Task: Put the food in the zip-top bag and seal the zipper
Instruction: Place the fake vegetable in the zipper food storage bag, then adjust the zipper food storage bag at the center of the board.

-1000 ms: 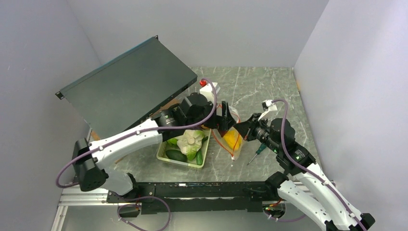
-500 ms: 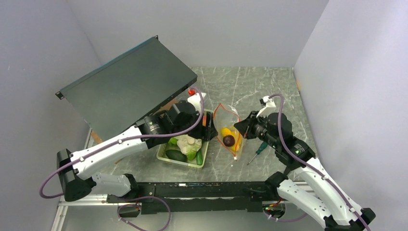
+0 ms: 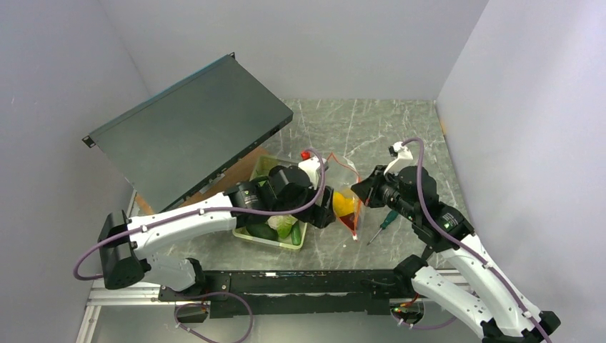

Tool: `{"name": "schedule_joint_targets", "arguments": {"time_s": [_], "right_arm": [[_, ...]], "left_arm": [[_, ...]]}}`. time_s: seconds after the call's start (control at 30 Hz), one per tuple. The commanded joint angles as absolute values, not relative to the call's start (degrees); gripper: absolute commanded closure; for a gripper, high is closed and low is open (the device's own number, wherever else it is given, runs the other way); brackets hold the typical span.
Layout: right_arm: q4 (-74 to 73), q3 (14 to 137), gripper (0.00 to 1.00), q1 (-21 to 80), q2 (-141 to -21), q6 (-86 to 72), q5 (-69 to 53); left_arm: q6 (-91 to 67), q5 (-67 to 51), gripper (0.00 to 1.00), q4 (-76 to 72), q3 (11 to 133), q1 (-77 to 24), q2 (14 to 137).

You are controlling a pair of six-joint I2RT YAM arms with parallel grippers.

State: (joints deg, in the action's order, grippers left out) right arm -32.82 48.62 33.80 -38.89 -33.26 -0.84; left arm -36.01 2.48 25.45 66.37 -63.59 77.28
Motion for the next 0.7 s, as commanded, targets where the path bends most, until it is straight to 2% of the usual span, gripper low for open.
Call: {"name": "schedule_joint_targets", "arguments": {"time_s": [0.0, 0.2, 0.4, 0.47, 0.67], "right_arm": [[-33.3, 52.3, 1.0, 33.9, -38.5, -33.8, 0.0], [-34.4, 53.9, 1.0, 33.9, -38.5, -33.8, 1.2], [-36.1, 55.9, 1.0, 34.0, -38.4, -34.3, 0.9], [-36.8, 56.4, 1.0, 33.9, -38.2, -34.3, 0.7], [-39.5, 58.5, 1.0, 33.9, -37.7, -33.3, 1.1]], "left_arm": [[-35.7, 3.0, 0.11, 21.6, 68.0, -65.0, 72.7], [-36.2, 4.5, 0.04, 21.4, 68.7, -65.4, 68.9], [-36.4, 11.8, 0.14, 27.3, 76.6, -65.2, 76.1], [-35.4, 13.7, 0.22, 28.7, 79.4, -65.2, 79.0], [-32.7, 13.4, 0.62, 31.2, 85.3, -65.0, 83.3]]}}
